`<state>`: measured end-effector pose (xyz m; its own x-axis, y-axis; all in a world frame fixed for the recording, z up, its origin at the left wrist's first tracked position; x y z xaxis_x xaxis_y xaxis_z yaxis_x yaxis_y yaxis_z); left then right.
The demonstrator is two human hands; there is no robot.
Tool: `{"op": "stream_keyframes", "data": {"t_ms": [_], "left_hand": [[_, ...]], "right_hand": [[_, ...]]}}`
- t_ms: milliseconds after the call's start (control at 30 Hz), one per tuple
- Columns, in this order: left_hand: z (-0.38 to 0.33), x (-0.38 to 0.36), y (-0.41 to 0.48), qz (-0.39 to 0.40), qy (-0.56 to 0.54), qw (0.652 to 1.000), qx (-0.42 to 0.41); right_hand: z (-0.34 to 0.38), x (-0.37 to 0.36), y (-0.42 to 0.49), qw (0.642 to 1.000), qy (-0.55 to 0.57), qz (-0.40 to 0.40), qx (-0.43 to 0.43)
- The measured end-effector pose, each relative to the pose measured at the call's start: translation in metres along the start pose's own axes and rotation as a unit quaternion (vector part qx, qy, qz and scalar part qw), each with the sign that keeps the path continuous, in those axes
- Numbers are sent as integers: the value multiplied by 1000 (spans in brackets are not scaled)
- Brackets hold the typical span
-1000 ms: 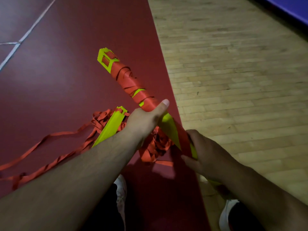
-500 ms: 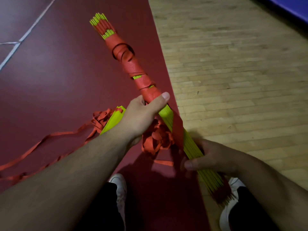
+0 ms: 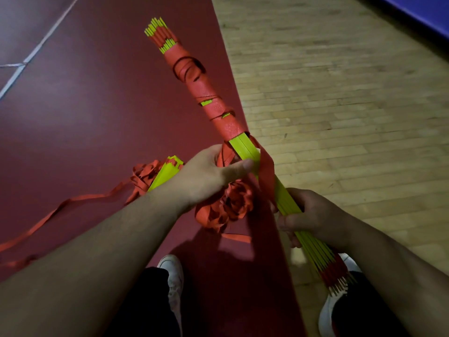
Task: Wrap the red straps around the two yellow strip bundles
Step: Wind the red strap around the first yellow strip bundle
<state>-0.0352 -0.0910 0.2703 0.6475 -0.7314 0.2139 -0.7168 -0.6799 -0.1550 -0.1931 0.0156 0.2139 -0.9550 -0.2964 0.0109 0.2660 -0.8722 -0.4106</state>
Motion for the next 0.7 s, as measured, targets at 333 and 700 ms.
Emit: {"op": "stream_keyframes", "data": {"t_ms": [333, 700], "left_hand": [[7, 4, -3, 8, 89, 995, 32], [13, -2, -7, -71, -69, 987, 130]], "right_hand": [[-2, 5, 1, 997, -35, -63, -16], [11, 10, -4, 928, -316, -194, -48]]}}
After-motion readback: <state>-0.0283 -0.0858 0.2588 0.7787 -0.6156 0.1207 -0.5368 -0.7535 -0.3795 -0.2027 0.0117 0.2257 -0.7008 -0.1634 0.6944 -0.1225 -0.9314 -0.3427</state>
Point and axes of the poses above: each hand's wrist, its own y-axis towards the middle knuckle, its own x-axis out of the back of the hand, z = x × y, the point moved 6 cm from there along y, towards the middle knuckle, and after that the axes turned 7 degrees about z, right-handed, at the moved point
